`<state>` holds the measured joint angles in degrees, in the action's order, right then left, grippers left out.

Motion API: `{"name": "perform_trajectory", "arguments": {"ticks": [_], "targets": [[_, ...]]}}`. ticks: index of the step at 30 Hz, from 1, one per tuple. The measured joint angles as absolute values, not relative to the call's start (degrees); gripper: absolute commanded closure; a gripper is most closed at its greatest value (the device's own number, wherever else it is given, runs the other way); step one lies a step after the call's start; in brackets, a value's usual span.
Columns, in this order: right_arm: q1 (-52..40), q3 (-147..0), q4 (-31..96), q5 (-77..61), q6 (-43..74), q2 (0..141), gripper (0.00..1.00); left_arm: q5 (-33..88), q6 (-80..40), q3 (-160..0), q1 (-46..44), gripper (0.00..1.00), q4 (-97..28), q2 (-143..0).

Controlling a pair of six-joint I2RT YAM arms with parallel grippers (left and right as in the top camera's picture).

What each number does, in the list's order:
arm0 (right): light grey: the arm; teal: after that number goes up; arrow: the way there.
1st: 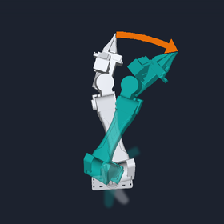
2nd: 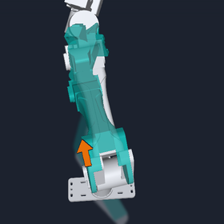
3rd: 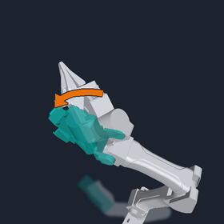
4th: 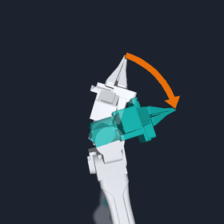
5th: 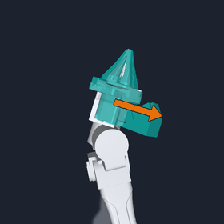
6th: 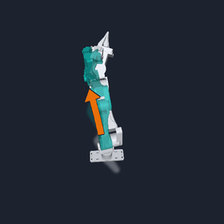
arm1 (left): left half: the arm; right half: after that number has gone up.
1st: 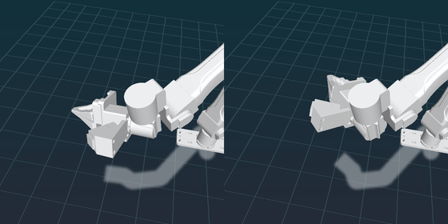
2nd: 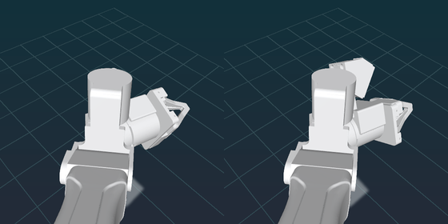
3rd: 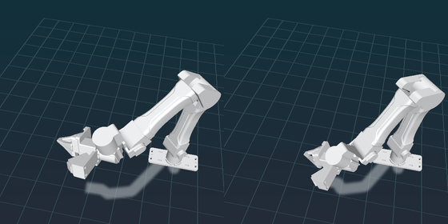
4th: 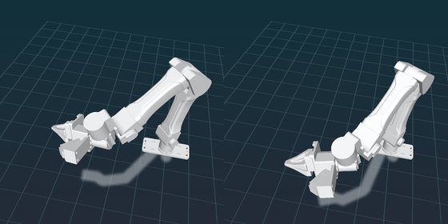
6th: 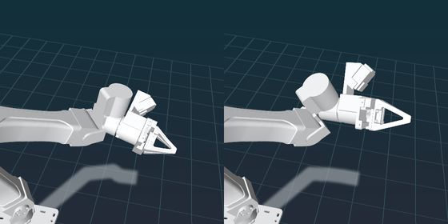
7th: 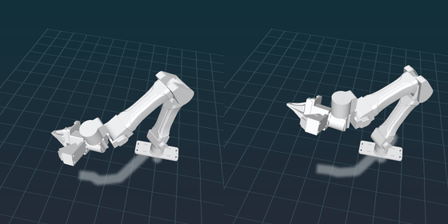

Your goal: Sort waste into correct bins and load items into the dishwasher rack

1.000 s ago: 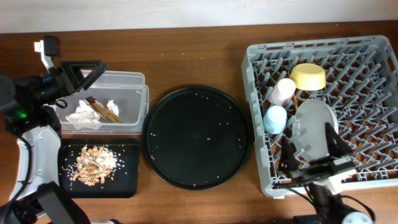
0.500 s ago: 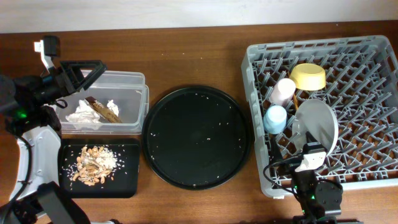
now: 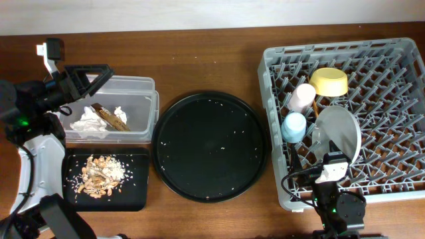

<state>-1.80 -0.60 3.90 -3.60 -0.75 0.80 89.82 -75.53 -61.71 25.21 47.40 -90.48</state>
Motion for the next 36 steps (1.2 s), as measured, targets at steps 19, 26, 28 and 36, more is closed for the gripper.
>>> {"name": "perform_trajectory", "arguments": {"ticks": [19,26,28,36], "targets": [[-1.8,-0.6,3.9,-3.4,-1.3,0.8,0.02,89.8,-75.5,-61.7,25.2,0.01,47.4,-90.5],[-1.8,-0.6,3.9,-3.4,-1.3,0.8,0.02,89.8,-75.5,-61.7,24.7,0.01,47.4,-90.4],[-1.8,-0.6,3.9,-3.4,-1.3,0.8,0.02,89.8,-75.5,-61.7,22.3,0.01,47.4,-89.9],[-1.8,-0.6,3.9,-3.4,-1.3,0.8,0.02,89.8,-75.5,-61.7,5.5,0.01,47.2,-82.0]]}}
